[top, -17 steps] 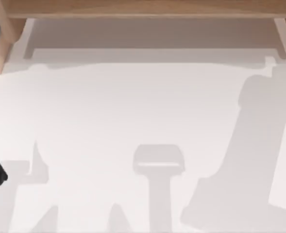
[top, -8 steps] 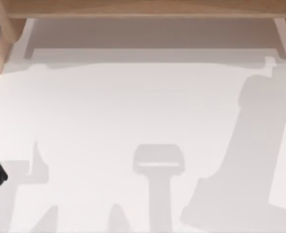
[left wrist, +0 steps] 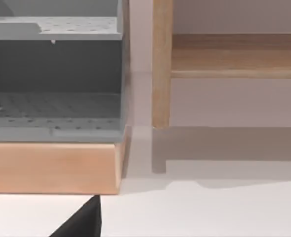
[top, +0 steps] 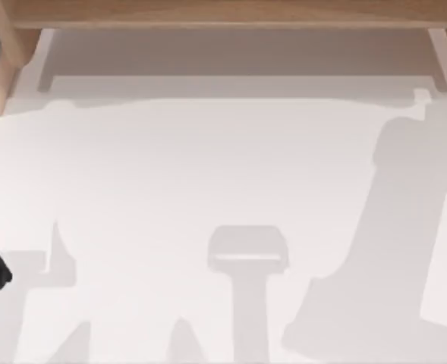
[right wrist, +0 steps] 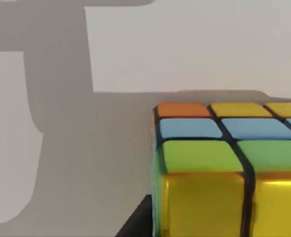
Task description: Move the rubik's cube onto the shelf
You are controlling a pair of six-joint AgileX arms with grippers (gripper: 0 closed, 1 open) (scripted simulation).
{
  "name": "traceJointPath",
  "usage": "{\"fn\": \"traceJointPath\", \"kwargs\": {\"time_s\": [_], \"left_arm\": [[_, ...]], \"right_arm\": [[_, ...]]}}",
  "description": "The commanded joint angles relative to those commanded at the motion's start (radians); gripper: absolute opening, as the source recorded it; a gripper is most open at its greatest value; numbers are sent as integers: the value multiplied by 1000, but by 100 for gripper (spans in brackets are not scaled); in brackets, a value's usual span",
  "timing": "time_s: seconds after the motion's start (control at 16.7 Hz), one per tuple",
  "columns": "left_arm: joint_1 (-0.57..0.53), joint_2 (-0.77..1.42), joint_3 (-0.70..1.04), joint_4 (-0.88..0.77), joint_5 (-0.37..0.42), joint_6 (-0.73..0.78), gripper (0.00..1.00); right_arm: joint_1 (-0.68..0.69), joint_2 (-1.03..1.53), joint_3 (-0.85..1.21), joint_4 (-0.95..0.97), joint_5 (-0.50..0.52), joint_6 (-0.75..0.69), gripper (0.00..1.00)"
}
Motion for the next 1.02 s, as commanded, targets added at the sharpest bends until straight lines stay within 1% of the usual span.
{"fn": "traceJointPath", "kwargs": {"time_s": [0.24, 0.48, 0.78, 1.02], "left_arm": [[0, 0, 0, 0, 0, 0, 100], [0, 0, 0, 0, 0, 0, 100], [0, 0, 0, 0, 0, 0, 100], [0, 0, 0, 0, 0, 0, 100]], "right_arm": [[-9, 14, 49, -63, -20, -16, 0], [-16, 50, 181, -172, -40, -24, 0], [-5, 107, 329, -229, -11, -7, 0], [-1, 118, 353, -234, 2, 0, 0]]}}
